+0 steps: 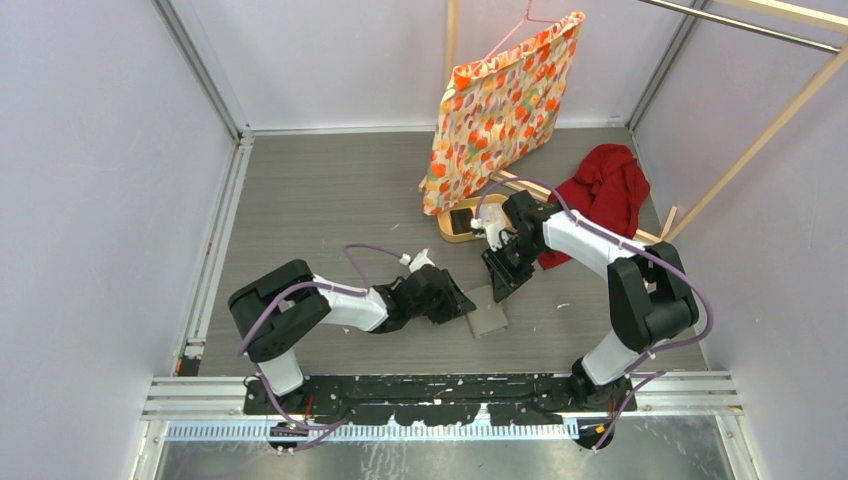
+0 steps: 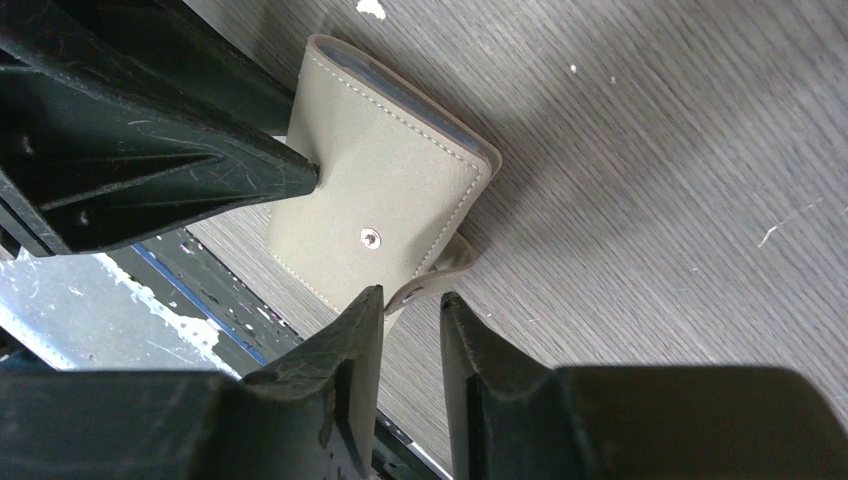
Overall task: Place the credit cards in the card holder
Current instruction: Close the card holder at the center of the board.
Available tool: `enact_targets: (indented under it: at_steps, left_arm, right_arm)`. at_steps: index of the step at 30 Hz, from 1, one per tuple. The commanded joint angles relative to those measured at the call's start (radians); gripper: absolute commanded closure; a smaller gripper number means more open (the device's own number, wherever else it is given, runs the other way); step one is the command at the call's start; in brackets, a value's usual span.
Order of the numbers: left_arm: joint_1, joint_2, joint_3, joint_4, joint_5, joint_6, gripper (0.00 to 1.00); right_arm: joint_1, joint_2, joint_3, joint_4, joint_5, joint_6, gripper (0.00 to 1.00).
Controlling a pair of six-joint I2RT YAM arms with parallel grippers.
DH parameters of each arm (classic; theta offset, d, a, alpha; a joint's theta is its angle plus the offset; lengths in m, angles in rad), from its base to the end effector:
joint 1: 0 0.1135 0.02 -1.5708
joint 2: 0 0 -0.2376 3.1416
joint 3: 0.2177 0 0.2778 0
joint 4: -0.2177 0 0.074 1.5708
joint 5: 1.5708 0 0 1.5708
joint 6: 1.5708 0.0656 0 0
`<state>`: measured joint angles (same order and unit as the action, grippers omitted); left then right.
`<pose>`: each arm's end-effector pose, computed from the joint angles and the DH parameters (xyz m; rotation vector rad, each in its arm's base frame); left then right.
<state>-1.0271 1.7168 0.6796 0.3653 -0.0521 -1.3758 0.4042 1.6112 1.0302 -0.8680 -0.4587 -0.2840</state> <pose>0.1857 -0.3007 0.0587 -0.4732 2.5020 -1.1214 0.2694 0.1468 0.1204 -1.0411 2.7799 0.7026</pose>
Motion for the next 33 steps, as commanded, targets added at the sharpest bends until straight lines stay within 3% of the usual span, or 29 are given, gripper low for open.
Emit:
enact_targets:
  at_steps: [1,7,11,19,25,30,33]
  left_arm:
    - [-0.007,0.066,-0.012,-0.183,-0.051,0.052,0.64]
    - [-0.015,0.048,-0.009,-0.224,-0.086,0.055,0.64]
    - [-0.024,0.034,-0.015,-0.232,-0.115,0.052,0.64]
    - [-0.05,0.021,0.014,-0.269,-0.169,0.062,0.63]
    - [-0.052,-0.006,0.017,-0.288,-0.197,0.072,0.62]
    - [-0.054,-0.072,0.001,-0.275,-0.243,0.116,0.58]
    - [-0.053,-0.152,-0.03,-0.237,-0.292,0.185,0.54]
  right_arm:
    - [0.006,0.007,0.018,0.002,0.014,0.012,0.71]
    - [0.01,0.014,0.026,-0.012,0.007,0.005,0.78]
    - [0.01,0.0,0.026,-0.02,0.008,-0.004,0.69]
    - [0.01,-0.015,0.029,-0.033,0.034,-0.011,0.69]
    - [0.011,-0.012,0.034,-0.042,0.031,-0.015,0.77]
    - [0.01,-0.012,0.037,-0.046,0.028,-0.016,0.98]
    - [0.008,-0.017,0.04,-0.05,0.024,-0.024,0.99]
